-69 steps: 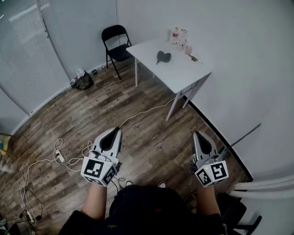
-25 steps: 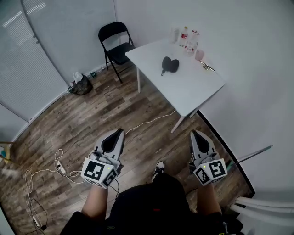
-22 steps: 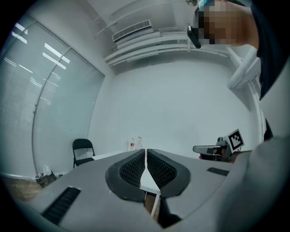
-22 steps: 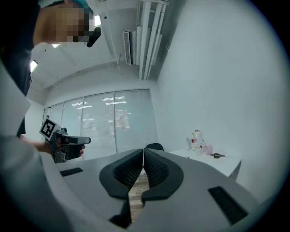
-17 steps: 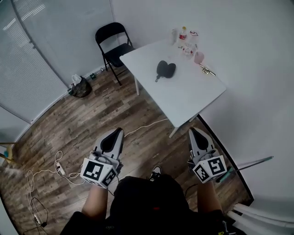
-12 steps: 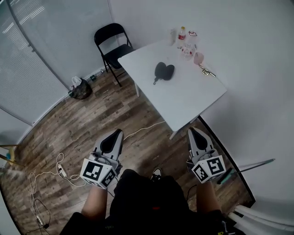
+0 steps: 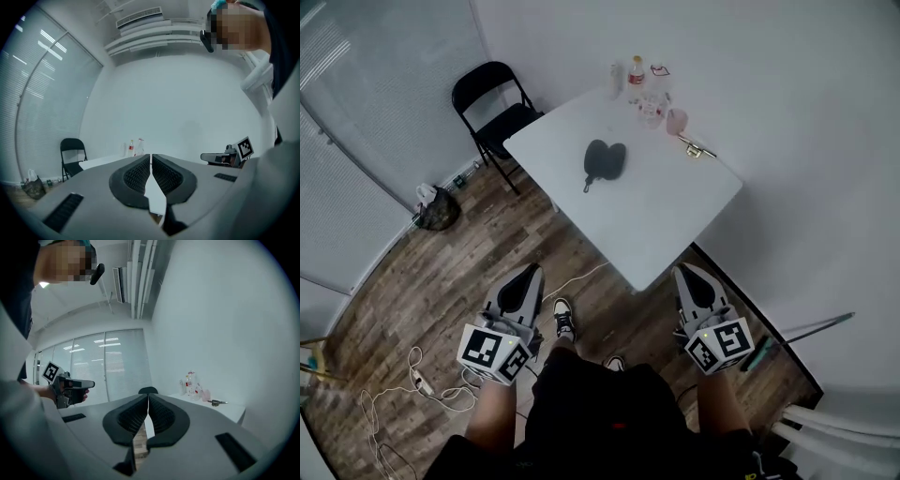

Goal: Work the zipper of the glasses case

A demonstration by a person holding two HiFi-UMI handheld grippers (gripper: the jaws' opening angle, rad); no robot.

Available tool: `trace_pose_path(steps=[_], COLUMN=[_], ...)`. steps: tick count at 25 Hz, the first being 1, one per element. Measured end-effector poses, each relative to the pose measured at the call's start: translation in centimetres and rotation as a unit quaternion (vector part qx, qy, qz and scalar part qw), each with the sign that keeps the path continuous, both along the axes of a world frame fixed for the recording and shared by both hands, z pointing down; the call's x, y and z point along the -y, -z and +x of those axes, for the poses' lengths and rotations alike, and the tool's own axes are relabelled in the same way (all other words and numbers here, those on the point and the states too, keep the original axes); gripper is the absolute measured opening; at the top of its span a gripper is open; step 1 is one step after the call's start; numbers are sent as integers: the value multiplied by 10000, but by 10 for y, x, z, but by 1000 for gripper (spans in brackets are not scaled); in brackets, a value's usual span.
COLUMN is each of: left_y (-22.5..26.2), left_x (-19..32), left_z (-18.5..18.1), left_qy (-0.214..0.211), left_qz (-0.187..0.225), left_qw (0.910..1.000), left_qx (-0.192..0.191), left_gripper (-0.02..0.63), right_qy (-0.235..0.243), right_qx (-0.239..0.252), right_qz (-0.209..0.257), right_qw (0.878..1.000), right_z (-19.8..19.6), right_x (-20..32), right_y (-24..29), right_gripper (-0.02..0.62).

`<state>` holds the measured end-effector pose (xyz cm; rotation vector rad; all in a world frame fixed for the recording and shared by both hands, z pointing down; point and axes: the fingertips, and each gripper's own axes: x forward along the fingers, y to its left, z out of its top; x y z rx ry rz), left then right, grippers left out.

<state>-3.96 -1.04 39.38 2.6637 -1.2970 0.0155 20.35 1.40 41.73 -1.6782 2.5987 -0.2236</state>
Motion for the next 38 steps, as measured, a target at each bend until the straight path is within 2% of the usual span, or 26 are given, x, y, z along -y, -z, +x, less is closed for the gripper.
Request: trace_pose_path(steps=[6,11,16,21,26,33,35,38], left_y=[-5,-13,-21,-32,-51,-70,-73,-74], left_x=[93,186,266,323,347,339,333,324], left_z=[-6,-34,-61,-72,-65,-45,-41,-37], left_qy=[-310,-389,-690,-1018,-1119,-1103,-1081,-992], left_qz=[-48,-96,-127,-340,-477,-762,-831,-888], left_qw=[9995,9992,9974,9942,9926,9910,9906,9910], left_qx=[-98,-48,135,-42,-28,78,117,131], left_gripper=[32,32,32,32,32,32,32,32], right_qy=[-278,-397,-613,-892,-984,-969,-1013,-1060], right_qx=[-214,-335,-348,-556,-542,-576,-544,-472], right_qz=[-144,-376,-554,-682,-1104,-1469,-1595,-1930], right_qw=[9993,9979,9960,9921,9875,9827,9805,9743], right_z=[-5,-33,-63,-77,-73,-50,-42,-31], right_x=[83,167,242,289,318,363,375,393], right_y=[0,-10,-14,-20,-54,-102,-117,-144], right_gripper=[21,21,21,21,21,25,54,137])
